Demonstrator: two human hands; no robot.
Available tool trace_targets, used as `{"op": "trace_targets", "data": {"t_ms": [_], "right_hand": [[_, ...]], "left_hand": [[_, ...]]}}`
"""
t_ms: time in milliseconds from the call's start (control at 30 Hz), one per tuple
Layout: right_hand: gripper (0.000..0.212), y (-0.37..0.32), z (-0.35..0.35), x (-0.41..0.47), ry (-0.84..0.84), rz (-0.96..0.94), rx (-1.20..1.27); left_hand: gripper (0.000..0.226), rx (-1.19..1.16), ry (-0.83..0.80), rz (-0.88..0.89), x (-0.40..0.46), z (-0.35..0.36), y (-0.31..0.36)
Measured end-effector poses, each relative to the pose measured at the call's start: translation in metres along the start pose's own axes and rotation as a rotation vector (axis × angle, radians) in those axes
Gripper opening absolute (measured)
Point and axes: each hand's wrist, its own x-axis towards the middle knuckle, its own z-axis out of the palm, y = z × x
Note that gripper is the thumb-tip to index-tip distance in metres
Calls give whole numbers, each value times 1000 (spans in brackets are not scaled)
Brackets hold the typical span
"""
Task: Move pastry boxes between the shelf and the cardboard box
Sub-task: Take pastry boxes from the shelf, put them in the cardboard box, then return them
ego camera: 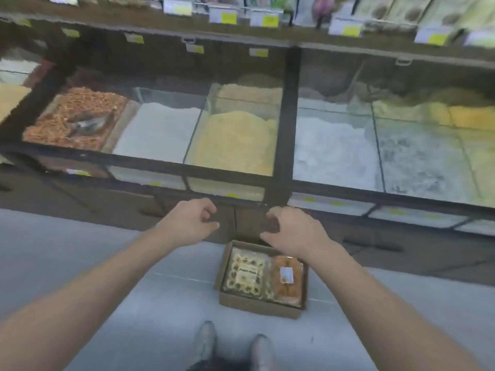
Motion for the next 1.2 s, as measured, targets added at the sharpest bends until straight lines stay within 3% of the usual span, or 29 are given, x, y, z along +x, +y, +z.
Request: {"op": "trace_targets", "data": {"t_ms": [233,333,400,467,800,1000,1200], "right_hand": [[49,79,62,33,-55,261,172],[38,115,108,64,-66,375,243],[54,146,150,92,-79,418,304],[51,174,192,120,-101,480,348],[74,304,455,228,-209,640,448],[60,356,524,255,45,768,464],[109,379,564,276,58,828,613]], "left_hand": [[32,48,-180,67,92,80,10],[25,28,-174,82,136,131,-4],[17,0,-156,71,165,174,-19],[16,-31,-157,40,196,225,-39],[42,33,-139,-189,312,467,-167],[46,-149,-23,-432,366,535,-208],[85,-79,-17,-573,387,571,-241]]}}
